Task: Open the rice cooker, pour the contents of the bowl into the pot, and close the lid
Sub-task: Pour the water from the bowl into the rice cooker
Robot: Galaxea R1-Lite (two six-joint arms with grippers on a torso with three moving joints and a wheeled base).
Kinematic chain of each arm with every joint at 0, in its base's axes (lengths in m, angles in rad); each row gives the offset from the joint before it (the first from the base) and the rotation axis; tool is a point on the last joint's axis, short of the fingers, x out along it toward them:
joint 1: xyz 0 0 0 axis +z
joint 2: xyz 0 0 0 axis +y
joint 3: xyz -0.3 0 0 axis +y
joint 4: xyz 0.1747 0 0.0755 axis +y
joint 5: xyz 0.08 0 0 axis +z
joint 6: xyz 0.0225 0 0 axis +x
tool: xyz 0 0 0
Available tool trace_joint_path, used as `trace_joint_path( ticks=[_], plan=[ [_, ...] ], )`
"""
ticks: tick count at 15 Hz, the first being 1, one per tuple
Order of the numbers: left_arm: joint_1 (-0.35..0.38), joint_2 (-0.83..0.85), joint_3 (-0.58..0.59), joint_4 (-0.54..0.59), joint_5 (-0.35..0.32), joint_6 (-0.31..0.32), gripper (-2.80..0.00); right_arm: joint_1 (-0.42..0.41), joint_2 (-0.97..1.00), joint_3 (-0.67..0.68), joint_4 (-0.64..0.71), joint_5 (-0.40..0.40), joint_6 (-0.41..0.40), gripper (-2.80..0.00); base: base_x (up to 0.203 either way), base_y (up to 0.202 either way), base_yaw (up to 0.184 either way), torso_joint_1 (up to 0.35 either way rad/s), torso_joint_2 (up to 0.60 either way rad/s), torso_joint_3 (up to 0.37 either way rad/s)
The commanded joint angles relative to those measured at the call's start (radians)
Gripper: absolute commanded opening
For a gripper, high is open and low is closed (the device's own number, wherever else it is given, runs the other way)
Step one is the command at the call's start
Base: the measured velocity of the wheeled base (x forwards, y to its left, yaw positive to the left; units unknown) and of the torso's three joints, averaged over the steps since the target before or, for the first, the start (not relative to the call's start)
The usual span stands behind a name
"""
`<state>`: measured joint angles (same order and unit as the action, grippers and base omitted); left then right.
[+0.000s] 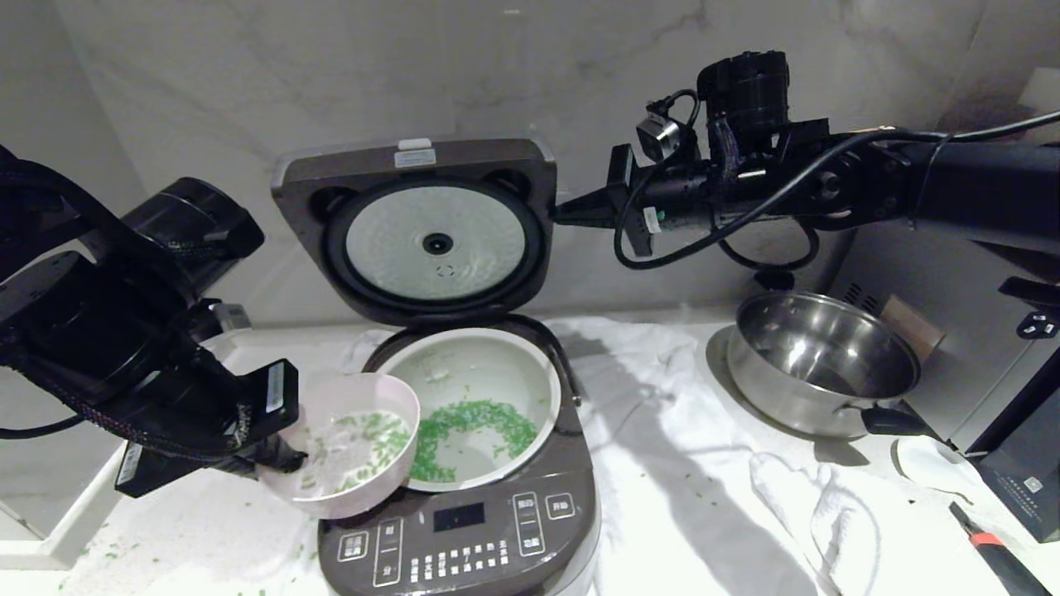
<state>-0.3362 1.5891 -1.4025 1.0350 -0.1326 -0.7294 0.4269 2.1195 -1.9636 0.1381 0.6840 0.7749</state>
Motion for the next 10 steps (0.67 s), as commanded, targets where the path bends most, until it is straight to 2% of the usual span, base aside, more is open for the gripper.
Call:
trace_joint_path(
  ticks=[1,5,7,10],
  plan=[
    [-0.005,0.020,-0.035,-0.002,-0.001,-0.018,-2.80,0.009,0.010,0.000,-0.047,0.003,0.004,-2.80,0.000,0.000,0.000,0.000,0.00,0.000],
    [-0.023,0.072,-0.106,-0.010,0.005,-0.021,-2.80,0.012,0.004,0.000,-0.109,0.000,0.004,-2.80,0.000,0.000,0.000,0.000,0.00,0.000],
    [-0.041,0.096,-0.124,-0.016,0.007,-0.022,-2.80,0.011,-0.002,0.002,-0.110,0.000,0.040,-2.80,0.000,0.000,0.000,0.000,0.00,0.000],
    [-0.055,0.118,-0.117,-0.103,0.059,-0.022,-2.80,0.004,0.001,0.002,-0.152,0.000,0.067,-2.80,0.000,0.000,0.000,0.000,0.00,0.000]
  ],
)
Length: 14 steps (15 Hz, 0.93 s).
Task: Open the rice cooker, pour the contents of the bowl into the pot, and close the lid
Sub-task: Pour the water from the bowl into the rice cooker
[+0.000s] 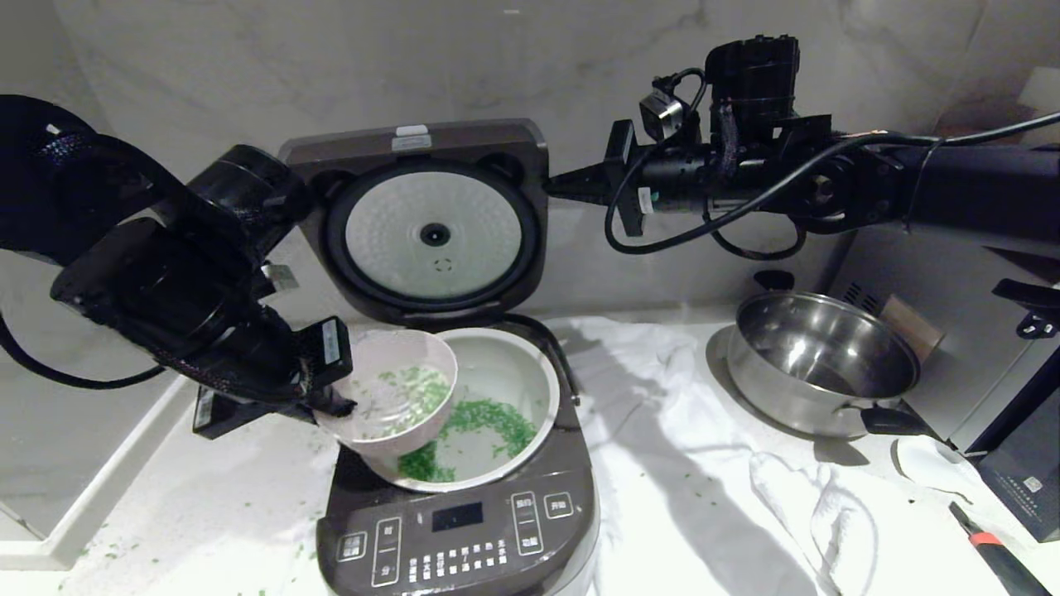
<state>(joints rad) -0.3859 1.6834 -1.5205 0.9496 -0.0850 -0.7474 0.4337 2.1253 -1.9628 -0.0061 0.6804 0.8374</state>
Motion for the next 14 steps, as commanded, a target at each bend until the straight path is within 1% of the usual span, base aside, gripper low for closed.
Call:
trace_joint_path(
  ticks=[1,7,8,10,11,14],
  plan=[
    [-0.005,0.038,-0.005,-0.034,0.016,-0.004,-2.80,-0.003,-0.004,0.001,-0.018,0.005,0.006,-2.80,0.000,0.000,0.000,0.000,0.00,0.000],
    [-0.040,0.150,-0.055,-0.042,0.021,-0.003,-2.80,0.000,-0.019,0.004,-0.015,0.005,0.009,-2.80,0.000,0.000,0.000,0.000,0.00,0.000],
    [-0.052,0.165,-0.054,-0.065,0.021,-0.003,-2.80,-0.001,-0.019,0.005,-0.014,0.005,0.009,-2.80,0.000,0.000,0.000,0.000,0.00,0.000],
    [-0.066,0.181,-0.029,-0.155,0.021,-0.001,-2.80,-0.001,-0.019,0.009,-0.013,0.005,0.022,-2.80,0.000,0.000,0.000,0.000,0.00,0.000],
    [-0.068,0.188,-0.023,-0.186,0.021,-0.001,-2.80,-0.003,-0.019,0.008,-0.015,0.005,0.040,-2.80,0.000,0.000,0.000,0.000,0.00,0.000],
    [-0.068,0.201,0.004,-0.269,0.021,-0.003,-2.80,-0.004,-0.016,0.008,-0.018,0.005,0.040,-2.80,0.000,0.000,0.000,0.000,0.00,0.000]
  ],
)
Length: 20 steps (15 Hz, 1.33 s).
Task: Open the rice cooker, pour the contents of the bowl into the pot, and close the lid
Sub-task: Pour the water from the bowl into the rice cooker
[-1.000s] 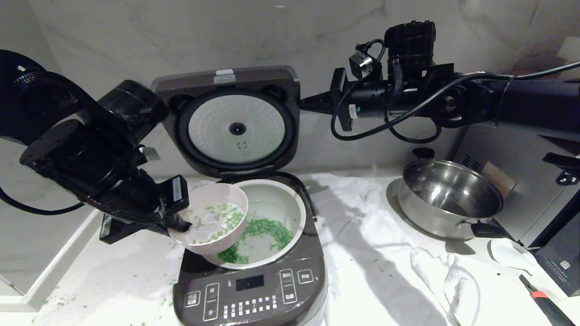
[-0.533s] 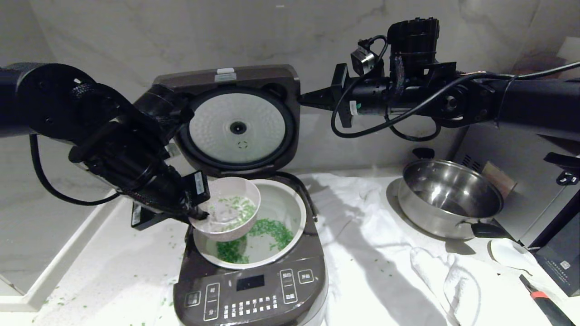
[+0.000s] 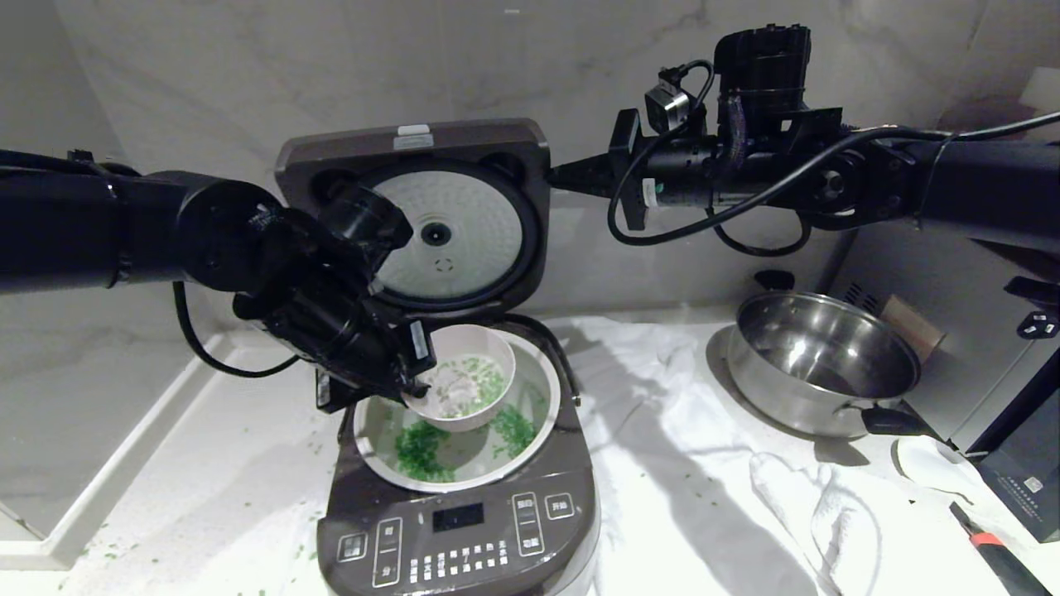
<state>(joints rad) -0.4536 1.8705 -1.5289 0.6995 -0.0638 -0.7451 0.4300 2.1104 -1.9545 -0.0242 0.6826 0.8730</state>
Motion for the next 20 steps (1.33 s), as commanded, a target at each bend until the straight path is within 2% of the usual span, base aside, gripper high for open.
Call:
trace_joint_path(
  ticks=[1,5,9,12,14,16,18,20],
  plan=[
    [0.001,0.018,0.027,-0.047,0.005,-0.005,-2.80,-0.001,0.001,0.000,0.000,0.003,0.004,-2.80,0.000,0.000,0.000,0.000,0.00,0.000],
    [0.001,0.021,0.086,-0.203,0.079,-0.018,-2.80,0.000,-0.003,0.000,0.000,0.005,0.004,-2.80,0.000,0.000,0.000,0.000,0.00,0.000],
    [0.008,-0.008,0.173,-0.207,0.098,-0.031,-2.80,-0.016,0.006,-0.003,-0.034,0.003,0.009,-2.80,0.000,0.000,0.000,0.000,0.00,0.000],
    [0.040,-0.020,0.177,-0.211,0.099,-0.031,-2.80,-0.025,0.002,-0.003,-0.052,0.003,0.044,-2.80,0.000,0.000,0.000,0.000,0.00,0.000],
    [0.047,-0.024,0.202,-0.269,0.102,-0.030,-2.80,-0.027,0.000,-0.003,-0.053,0.003,0.046,-2.80,0.000,0.000,0.000,0.000,0.00,0.000],
    [0.047,-0.032,0.291,-0.398,0.137,-0.026,-2.80,-0.027,0.000,-0.003,-0.052,0.003,0.046,-2.80,0.000,0.000,0.000,0.000,0.00,0.000],
    [0.033,-0.036,0.400,-0.569,0.236,-0.016,-2.80,-0.027,0.000,-0.003,-0.052,0.003,0.046,-2.80,0.000,0.000,0.000,0.000,0.00,0.000],
    [0.021,-0.054,0.494,-0.723,0.288,0.012,-2.80,-0.027,0.002,-0.003,-0.052,0.005,0.047,-2.80,0.000,0.000,0.000,0.000,0.00,0.000]
  ],
)
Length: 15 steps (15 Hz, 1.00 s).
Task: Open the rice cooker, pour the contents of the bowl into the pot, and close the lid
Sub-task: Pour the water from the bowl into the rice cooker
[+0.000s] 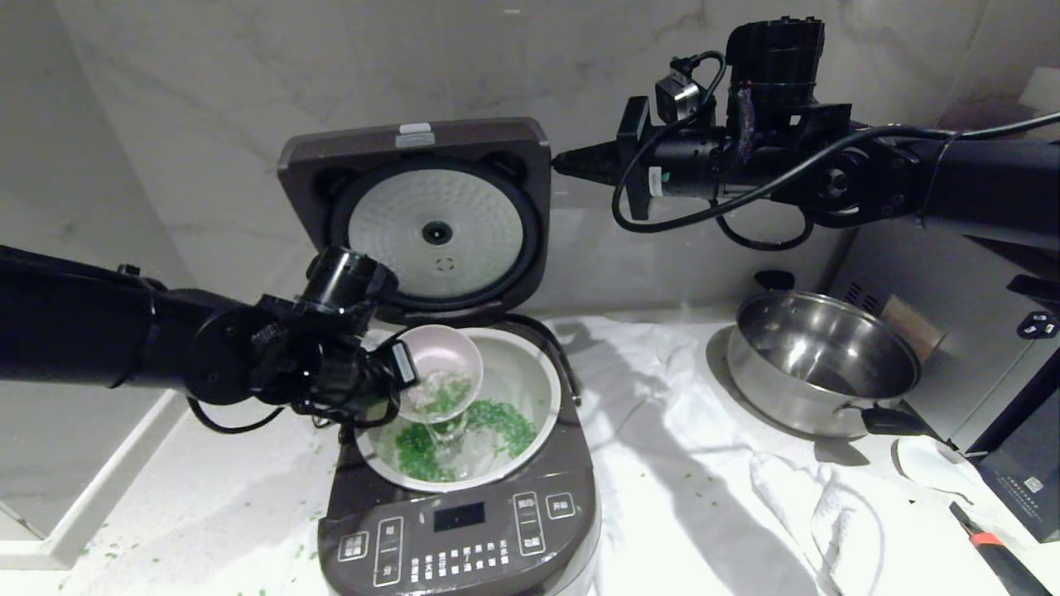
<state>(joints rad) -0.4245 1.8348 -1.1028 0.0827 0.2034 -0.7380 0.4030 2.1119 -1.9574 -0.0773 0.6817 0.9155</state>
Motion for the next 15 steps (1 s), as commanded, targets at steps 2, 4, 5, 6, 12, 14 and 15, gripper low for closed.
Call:
trace_joint_path(
  ticks=[2,4,5,6,12,14,15],
  plan=[
    [-0.009,-0.037,0.111,-0.230,0.036,0.015,-2.80,0.000,-0.001,0.000,-0.001,0.006,0.013,-2.80,0.000,0.000,0.000,0.000,0.00,0.000],
    [-0.008,-0.035,0.153,-0.315,0.055,0.023,-2.80,0.000,-0.001,0.000,-0.002,0.005,0.016,-2.80,0.000,0.000,0.000,0.000,0.00,0.000],
    [-0.010,-0.030,0.185,-0.375,0.057,0.033,-2.80,0.000,-0.003,0.000,-0.002,0.004,0.016,-2.80,0.000,0.000,0.000,0.000,0.00,0.000],
    [-0.012,-0.022,0.216,-0.446,0.057,0.042,-2.80,-0.001,-0.004,0.000,-0.002,0.004,0.016,-2.80,0.000,0.000,0.000,0.000,0.00,0.000],
    [-0.019,0.175,0.443,-1.298,0.050,0.163,-2.80,-0.006,-0.006,0.000,-0.002,0.004,0.016,-2.80,0.000,0.000,0.000,0.000,0.00,0.000],
    [-0.017,0.315,0.489,-1.554,0.054,0.254,-2.80,-0.009,-0.006,0.000,-0.002,0.004,0.014,-2.80,0.000,0.000,0.000,0.000,0.00,0.000],
    [-0.016,0.344,0.503,-1.578,0.057,0.286,-2.80,-0.015,-0.006,0.000,-0.002,0.005,0.016,-2.80,0.000,0.000,0.000,0.000,0.00,0.000]
  ],
)
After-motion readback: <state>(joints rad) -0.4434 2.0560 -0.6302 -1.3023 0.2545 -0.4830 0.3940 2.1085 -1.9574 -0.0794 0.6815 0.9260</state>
